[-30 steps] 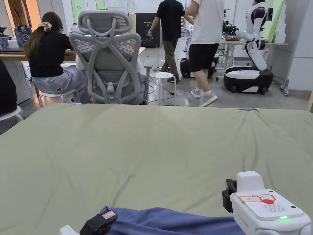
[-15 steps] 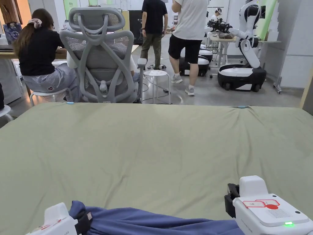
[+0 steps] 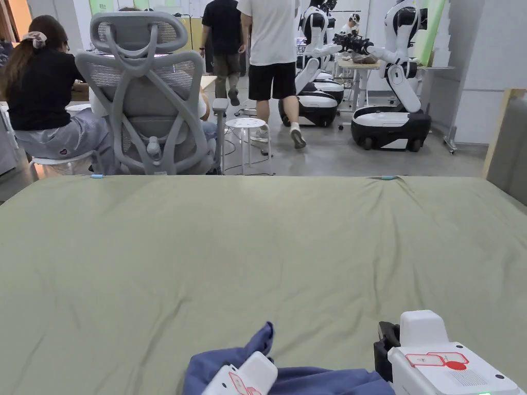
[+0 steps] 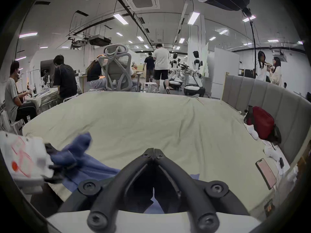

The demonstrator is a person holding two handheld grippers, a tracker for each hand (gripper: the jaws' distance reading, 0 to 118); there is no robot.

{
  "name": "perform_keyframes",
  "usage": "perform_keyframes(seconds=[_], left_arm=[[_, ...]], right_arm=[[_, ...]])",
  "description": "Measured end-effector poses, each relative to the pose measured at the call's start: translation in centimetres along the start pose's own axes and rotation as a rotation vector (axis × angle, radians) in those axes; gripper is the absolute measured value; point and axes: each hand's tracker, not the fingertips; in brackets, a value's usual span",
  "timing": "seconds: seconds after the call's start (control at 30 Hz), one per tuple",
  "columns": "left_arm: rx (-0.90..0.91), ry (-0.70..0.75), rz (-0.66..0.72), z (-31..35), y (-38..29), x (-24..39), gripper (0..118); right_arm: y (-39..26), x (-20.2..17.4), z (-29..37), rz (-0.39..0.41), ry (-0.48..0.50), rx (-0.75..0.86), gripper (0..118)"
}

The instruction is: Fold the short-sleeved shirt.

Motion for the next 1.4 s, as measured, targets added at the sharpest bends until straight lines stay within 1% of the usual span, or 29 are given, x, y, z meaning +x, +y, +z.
perform_keyframes(seconds=[0.03,0.1,0.13,0.2,0.23,0.27,0.3,0.37,0.43,0.47,0.5,0.53,0.57,0.6,0.67,0.7,0.73,0.8,0.83,0.9,0.97,1.03,1.13,1.2,1.3,1.37,1.4], left_arm=[[-0.021,0.007,-0.023,-0.6,-0.1,0.6,9],[-0.014,0.005,0.0,-0.8,-0.3,0.6,11],[-0.005,-0.009,0.046,-0.5,-0.5,0.0,18],[0.051,-0.11,0.195,0.7,-0.3,-1.5,63],[0.088,-0.174,0.3,1.7,-0.2,-2.7,75],[0.118,-0.209,0.392,2.8,0.0,-3.8,78],[0.159,-0.236,0.49,3.9,-0.2,-5.1,79],[0.211,-0.267,0.638,5.3,-1.0,-7.2,79],[0.246,-0.254,0.777,6.2,-1.6,-8.8,79],[0.234,-0.225,0.822,6.0,-1.8,-9.3,78],[0.2,-0.182,0.841,5.6,-2.0,-9.7,71],[0.184,-0.171,0.851,5.1,-2.2,-9.9,54],[0.163,-0.172,0.852,4.2,-2.5,-10.0,14],[0.141,-0.18,0.859,3.3,-2.8,-10.0,0],[0.107,-0.227,0.909,1.4,-3.2,-9.2,0],[0.076,-0.274,0.919,0.5,-3.4,-8.9,0],[0.051,-0.29,0.925,-0.1,-3.3,-8.3,0],[-0.009,-0.271,0.876,-1.0,-2.9,-6.6,0],[-0.015,-0.29,0.875,-1.4,-2.8,-6.0,0],[-0.014,-0.397,0.905,-2.2,-2.3,-4.3,0],[-0.031,-0.445,0.876,-2.6,-1.5,-2.7,0],[-0.049,-0.436,0.821,-3.2,-1.0,-1.3,0],[-0.025,-0.417,0.833,-2.5,-0.9,-2.1,0],[0.102,-0.324,0.822,0.1,-0.4,-3.6,0],[0.195,-0.302,0.836,3.2,0.5,-5.5,0],[0.206,-0.294,0.841,4.0,0.2,-6.3,0],[0.22,-0.297,0.868,4.3,-0.2,-6.7,0]], right_arm=[[-0.3,0.4,0.1,0.003,0.003,-0.001,0],[-0.5,1.0,0.2,0.004,0.0,-0.004,0],[-0.5,1.2,0.2,0.004,0.001,-0.007,0],[-0.4,1.5,0.0,0.001,0.009,-0.015,0],[-0.3,1.4,0.0,0.003,0.013,-0.014,0],[-0.2,1.3,0.0,0.009,0.016,-0.014,0],[0.0,1.2,-0.1,0.015,0.019,-0.014,0],[0.1,1.0,0.0,0.021,0.037,-0.008,0],[0.2,0.7,-0.2,0.024,0.046,-0.01,0],[0.2,0.6,-0.2,0.023,0.052,-0.009,0],[0.1,0.4,-0.3,0.022,0.057,-0.009,0],[0.1,0.3,-0.5,0.022,0.059,-0.012,0],[0.0,0.2,-0.6,0.021,0.061,-0.015,0],[0.0,0.2,-0.7,0.017,0.066,-0.019,0],[-0.2,0.2,-0.7,0.014,0.07,-0.025,0],[-0.2,0.2,-0.8,0.015,0.068,-0.028,0],[-0.3,0.3,-0.8,0.015,0.067,-0.029,0],[-0.3,0.5,-0.7,0.01,0.062,-0.032,0],[-0.3,0.7,-0.7,0.009,0.059,-0.032,0],[-0.3,1.1,-0.5,0.006,0.05,-0.031,0],[-0.3,1.4,-0.4,0.005,0.044,-0.033,0],[-0.3,1.7,-0.2,0.005,0.037,-0.034,0],[-0.2,1.9,-0.1,0.005,0.032,-0.035,0],[-0.2,1.8,-0.1,0.01,0.031,-0.036,0],[0.0,1.4,-0.1,0.005,0.036,-0.03,0],[0.1,0.8,-0.1,0.007,0.04,-0.028,0],[0.1,0.6,-0.1,0.01,0.045,-0.029,0]])
